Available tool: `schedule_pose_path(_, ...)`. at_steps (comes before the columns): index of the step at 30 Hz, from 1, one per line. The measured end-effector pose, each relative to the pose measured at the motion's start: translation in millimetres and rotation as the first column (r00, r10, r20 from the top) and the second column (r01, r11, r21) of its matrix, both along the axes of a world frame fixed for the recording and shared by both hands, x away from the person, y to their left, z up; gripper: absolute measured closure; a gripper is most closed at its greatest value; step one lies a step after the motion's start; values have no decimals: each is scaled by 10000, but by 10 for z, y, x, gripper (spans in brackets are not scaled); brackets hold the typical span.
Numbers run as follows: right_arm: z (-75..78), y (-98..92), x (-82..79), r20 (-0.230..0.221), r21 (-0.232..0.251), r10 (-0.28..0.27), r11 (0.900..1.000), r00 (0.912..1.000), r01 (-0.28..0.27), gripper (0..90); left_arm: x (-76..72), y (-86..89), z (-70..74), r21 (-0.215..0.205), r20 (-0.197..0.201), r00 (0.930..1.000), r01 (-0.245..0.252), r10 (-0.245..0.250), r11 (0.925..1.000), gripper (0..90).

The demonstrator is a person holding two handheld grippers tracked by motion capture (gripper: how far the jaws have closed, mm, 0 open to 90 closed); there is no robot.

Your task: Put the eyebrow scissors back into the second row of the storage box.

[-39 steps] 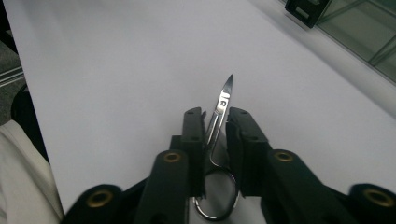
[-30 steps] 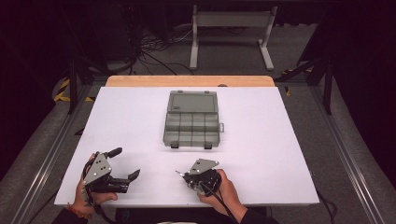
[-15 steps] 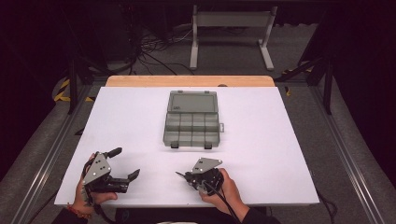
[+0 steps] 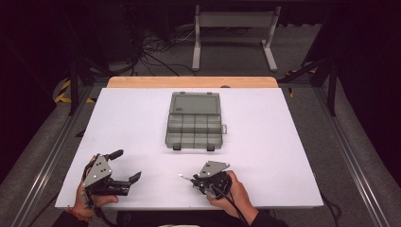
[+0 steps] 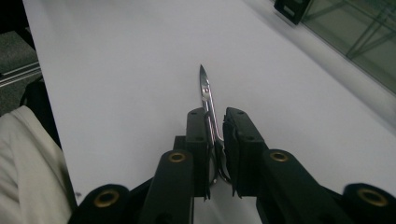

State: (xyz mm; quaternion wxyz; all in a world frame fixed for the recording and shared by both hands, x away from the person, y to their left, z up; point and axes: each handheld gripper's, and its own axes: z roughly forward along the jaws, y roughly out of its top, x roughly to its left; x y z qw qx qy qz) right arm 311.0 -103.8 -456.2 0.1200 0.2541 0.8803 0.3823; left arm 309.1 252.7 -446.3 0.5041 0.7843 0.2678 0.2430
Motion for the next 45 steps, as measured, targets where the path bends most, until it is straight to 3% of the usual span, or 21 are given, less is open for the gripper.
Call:
schedule_pose_path(3, -42, -48, -10, -280, 58, 257, 9997, 9993, -256, 760, -3, -7, 1, 18, 42, 10000, 4, -5, 10000, 44)
schedule_pose_path(10, -62, -55, 2, 5, -25, 306, 9995, 9995, -306, 870, -2, -11, -2, 36, -31, 10000, 40, -40, 10000, 45)
schedule_pose_path(19, -59, -39, -24, 514, -140, 349, 9993, 9981, -342, 881, -2, -24, -4, 58, 18, 10000, 70, -71, 10000, 46)
schedule_pose_path(25, 43, -76, -23, 884, 177, 264, 9995, 9957, -281, 882, 2, -3, -1, 25, -5, 10000, 67, -67, 10000, 47)
schedule_pose_path(45, 235, -159, 40, 1462, 631, 38, 9979, 9892, -132, 882, -2, 2, 9, -20, 92, 9998, 148, -148, 9999, 37)
